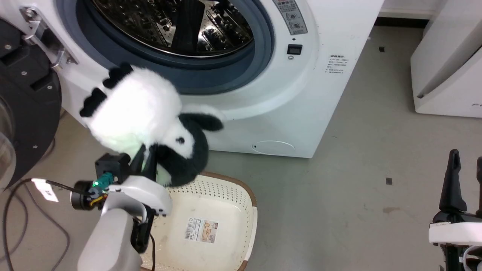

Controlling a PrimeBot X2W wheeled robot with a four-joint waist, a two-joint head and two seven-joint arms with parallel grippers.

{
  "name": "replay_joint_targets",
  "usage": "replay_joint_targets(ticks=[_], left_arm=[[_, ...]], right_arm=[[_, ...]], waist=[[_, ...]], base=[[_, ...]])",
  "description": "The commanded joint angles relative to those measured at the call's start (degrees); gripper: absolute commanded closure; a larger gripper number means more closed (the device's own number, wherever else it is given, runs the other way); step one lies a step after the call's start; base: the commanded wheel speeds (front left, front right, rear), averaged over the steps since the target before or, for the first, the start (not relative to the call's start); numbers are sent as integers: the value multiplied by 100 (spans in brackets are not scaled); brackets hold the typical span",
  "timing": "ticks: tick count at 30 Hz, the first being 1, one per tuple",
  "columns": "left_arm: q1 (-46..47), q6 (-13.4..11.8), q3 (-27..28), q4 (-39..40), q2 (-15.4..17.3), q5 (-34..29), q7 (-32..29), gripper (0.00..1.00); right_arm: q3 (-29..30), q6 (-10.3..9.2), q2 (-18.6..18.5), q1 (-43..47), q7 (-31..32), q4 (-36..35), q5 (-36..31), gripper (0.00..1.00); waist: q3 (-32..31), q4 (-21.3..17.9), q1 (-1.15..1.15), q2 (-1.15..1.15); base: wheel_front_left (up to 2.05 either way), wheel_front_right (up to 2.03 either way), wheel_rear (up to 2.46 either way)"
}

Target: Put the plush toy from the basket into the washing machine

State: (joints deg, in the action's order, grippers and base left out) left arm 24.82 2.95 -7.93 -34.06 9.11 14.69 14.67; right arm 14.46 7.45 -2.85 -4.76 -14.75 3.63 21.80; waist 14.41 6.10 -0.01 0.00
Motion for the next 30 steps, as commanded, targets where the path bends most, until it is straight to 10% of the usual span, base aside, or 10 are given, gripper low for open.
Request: replay_joint_targets(ticks=[1, 30], left_arm=[[63, -40, 49, 96, -28, -42, 32, 100], [4280, -94, 1259, -920, 788, -429, 32, 100]], right_arm=[[-16, 3, -3, 22, -25, 7, 41, 0], [-202, 3, -3, -1244, -25, -386, 544, 0]], waist=[[37, -31, 1, 0], [2810, -1527, 1, 0]], base=[[0, 0, 0], [0, 0, 0]])
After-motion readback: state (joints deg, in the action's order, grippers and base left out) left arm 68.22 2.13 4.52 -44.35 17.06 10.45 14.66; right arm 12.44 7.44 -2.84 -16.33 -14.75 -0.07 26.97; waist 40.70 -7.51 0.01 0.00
